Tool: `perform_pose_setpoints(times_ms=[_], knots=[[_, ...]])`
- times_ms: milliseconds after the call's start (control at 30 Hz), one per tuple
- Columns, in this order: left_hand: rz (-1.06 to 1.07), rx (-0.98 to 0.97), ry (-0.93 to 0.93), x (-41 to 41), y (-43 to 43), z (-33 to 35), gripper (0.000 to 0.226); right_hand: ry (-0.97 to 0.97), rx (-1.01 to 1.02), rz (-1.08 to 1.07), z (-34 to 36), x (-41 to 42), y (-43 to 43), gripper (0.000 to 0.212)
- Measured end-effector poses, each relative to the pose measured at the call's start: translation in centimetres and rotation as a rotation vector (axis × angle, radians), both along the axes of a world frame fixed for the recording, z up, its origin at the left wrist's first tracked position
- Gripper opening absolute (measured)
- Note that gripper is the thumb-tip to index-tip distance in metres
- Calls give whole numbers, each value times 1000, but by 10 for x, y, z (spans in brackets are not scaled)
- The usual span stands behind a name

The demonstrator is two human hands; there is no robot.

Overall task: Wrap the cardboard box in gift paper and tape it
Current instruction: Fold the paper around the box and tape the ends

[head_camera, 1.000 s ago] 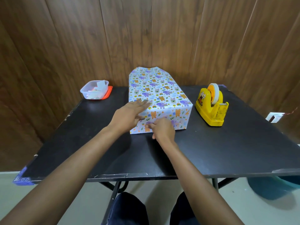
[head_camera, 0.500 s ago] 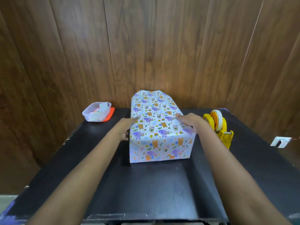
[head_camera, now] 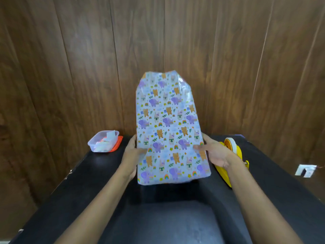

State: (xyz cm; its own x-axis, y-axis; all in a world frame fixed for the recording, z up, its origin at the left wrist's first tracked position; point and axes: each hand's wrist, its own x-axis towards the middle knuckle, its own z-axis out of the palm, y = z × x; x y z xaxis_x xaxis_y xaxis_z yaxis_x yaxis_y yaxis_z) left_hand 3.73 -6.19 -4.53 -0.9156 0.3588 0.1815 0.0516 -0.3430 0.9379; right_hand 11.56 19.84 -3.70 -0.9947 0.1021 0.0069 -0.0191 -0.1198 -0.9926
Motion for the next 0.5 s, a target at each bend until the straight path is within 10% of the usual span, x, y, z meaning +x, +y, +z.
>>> perform_pose_setpoints(times_ms=[133, 300, 500], knots=[[122, 108, 67, -2, 2, 7, 65, 13, 26, -120, 14, 6, -2, 73], [80, 442, -174, 0, -17, -5, 24, -96, -196, -158, 8, 17, -7, 23], [-43, 28, -68, 21, -27, 8, 41, -262, -65, -126, 16, 29, -16, 57]])
